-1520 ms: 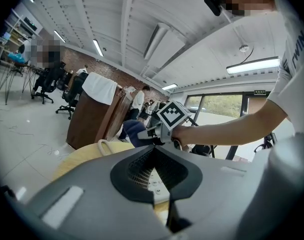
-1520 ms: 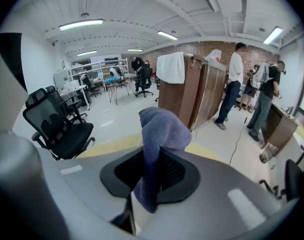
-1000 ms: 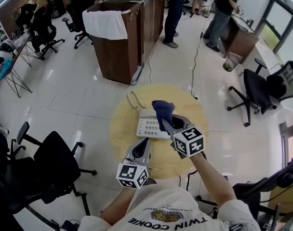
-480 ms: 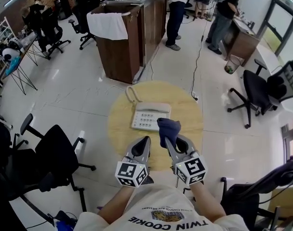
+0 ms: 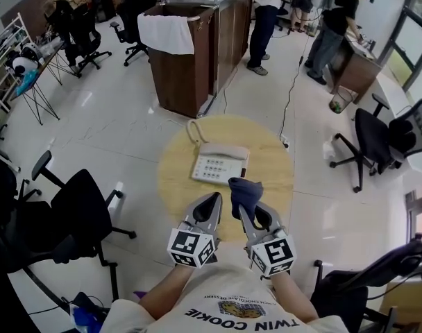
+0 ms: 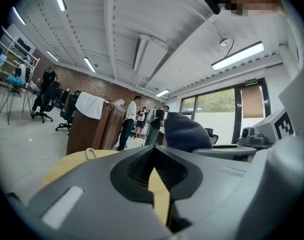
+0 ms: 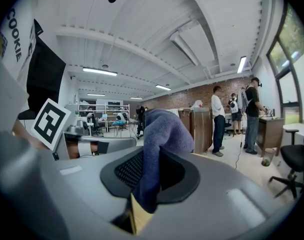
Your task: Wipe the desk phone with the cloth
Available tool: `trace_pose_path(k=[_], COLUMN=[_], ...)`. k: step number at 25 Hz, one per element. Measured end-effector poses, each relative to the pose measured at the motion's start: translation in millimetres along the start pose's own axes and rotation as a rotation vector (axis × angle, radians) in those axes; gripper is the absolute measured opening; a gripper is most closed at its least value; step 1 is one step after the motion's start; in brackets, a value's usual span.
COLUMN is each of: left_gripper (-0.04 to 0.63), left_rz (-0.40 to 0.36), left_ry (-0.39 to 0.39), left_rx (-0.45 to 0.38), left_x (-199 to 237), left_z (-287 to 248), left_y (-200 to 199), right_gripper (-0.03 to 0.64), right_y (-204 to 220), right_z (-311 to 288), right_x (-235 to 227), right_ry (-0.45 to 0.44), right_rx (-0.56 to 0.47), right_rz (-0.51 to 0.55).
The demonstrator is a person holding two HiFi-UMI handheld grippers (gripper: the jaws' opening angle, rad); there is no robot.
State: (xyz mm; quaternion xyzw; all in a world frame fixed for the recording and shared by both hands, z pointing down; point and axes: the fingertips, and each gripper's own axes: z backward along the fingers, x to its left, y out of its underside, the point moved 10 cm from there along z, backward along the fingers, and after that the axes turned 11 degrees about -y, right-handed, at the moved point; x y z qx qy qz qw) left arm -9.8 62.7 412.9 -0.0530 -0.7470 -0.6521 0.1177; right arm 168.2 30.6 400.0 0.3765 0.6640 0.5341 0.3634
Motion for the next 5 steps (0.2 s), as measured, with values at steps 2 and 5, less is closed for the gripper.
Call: trace_pose_path(k=[2,5], left_gripper=[-0.008,-0.008], left_rz=[-0.001,-0.004], left_ry=[0.004,0.012], left_rx=[-0.002,-0.005], left_x=[-0.1,-1.1], left_z=[-0.6,-1.7], left_y=[-1.0,-1.7], right_gripper=[0.061,0.061], right_y=[0.2,0.9], right_z=[0.4,1.6], right_x=[3.3,5.9], right_ry=[0.004,0.011], right_rx=[0.001,0.001], right_rz=[0.009,0.013])
